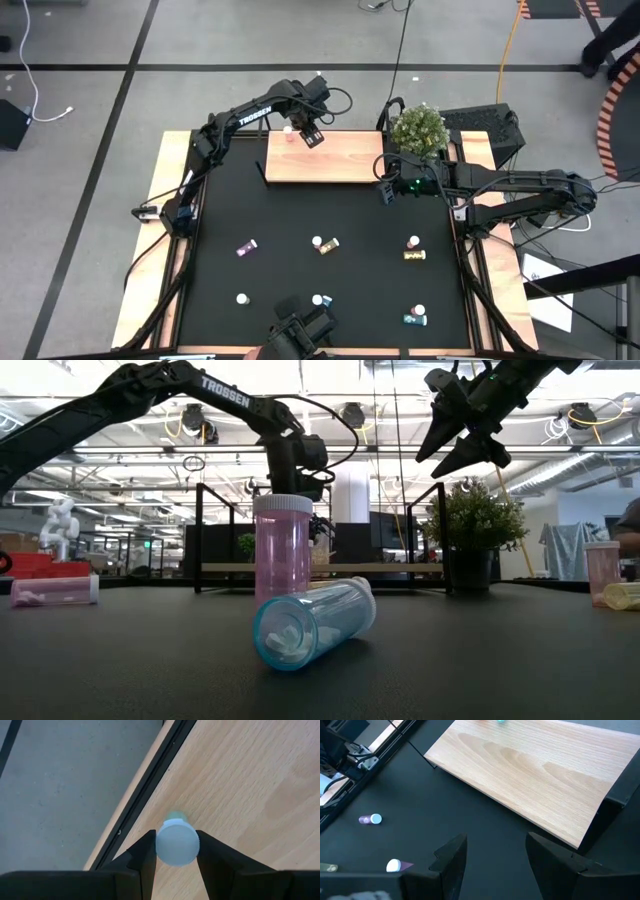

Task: Pick and place medicine bottles onto shelf by color
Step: Put the top blue pill bottle on the shelf, then put the top left pink pill bottle on the shelf

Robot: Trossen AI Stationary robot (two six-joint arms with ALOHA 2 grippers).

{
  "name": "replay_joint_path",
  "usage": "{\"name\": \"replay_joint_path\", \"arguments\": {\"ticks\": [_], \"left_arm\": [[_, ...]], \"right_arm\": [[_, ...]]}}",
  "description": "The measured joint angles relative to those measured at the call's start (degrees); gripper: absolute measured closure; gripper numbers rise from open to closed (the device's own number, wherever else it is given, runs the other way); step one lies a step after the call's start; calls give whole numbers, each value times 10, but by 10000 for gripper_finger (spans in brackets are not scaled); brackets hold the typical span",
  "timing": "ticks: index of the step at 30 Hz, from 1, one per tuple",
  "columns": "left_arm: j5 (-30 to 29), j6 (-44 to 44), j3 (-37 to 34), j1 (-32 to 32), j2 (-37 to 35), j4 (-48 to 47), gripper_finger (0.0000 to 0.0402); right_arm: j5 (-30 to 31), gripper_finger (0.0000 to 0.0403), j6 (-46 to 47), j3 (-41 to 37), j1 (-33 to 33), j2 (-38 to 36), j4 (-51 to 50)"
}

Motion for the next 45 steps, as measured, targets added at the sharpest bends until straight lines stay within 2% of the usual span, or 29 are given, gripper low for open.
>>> {"name": "replay_joint_path", "arguments": {"ticks": [21, 34, 45], "left_arm": [[14, 3, 0, -1, 0, -1, 271], [14, 5, 0, -1, 0, -1, 175], [4, 39, -1, -9, -52, -65, 160]], "right_arm": [[-5, 204, 0, 0, 0, 0, 0], [-14, 204, 1, 0, 0, 0, 0], [-15, 204, -24, 0, 0, 0, 1]]}}
